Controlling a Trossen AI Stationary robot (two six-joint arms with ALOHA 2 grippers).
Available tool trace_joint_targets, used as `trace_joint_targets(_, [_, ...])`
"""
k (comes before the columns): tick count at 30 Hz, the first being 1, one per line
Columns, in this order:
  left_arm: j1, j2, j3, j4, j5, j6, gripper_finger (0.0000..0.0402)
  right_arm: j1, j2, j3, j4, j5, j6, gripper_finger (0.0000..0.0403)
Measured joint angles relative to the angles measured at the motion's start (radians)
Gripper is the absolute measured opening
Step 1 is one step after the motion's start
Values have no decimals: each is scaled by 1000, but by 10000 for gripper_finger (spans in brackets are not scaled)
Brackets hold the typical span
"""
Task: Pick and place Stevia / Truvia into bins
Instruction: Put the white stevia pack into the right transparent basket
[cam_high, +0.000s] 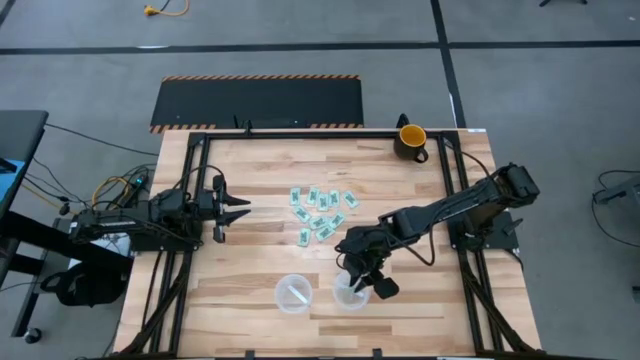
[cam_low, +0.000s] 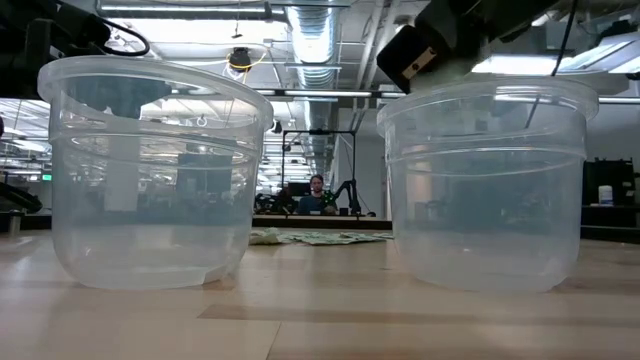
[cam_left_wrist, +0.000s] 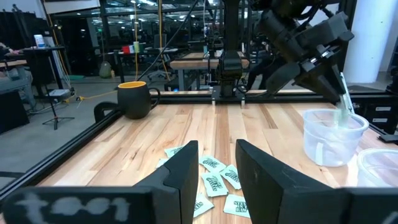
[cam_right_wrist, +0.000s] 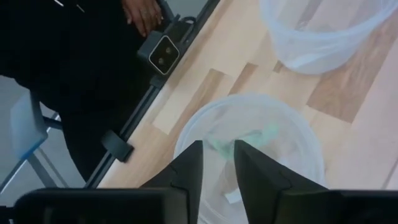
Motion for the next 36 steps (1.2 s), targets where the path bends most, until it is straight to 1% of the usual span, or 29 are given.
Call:
trace_joint_targets(6, [0,0,0,0,0,0,98,-15,-3,0,-18,0,-1,118])
trace_joint_targets(9, [0,0,0,0,0,0,98,-41,-14,20,-129,17,-37,125])
trace_joint_targets(11, [0,0,0,0,0,0,98,-61,-14,53,-225,87,-60,127])
trace_joint_targets(14, [0,0,0,0,0,0,98,-92,-14,92,-341,268,-109,127])
trace_joint_targets(17, [0,0,0,0,0,0,98,-131,-13,98,-389,427,-199,125])
trace_joint_targets(19, [0,0,0,0,0,0,98,-165,-13,98,-391,484,-257,125])
trace_joint_targets(25, [0,0,0,0,0,0,98,-287,-13,98,-389,499,-365,123])
trace_joint_targets(36, [0,0,0,0,0,0,98,-473,-12,98,-387,498,-493,123])
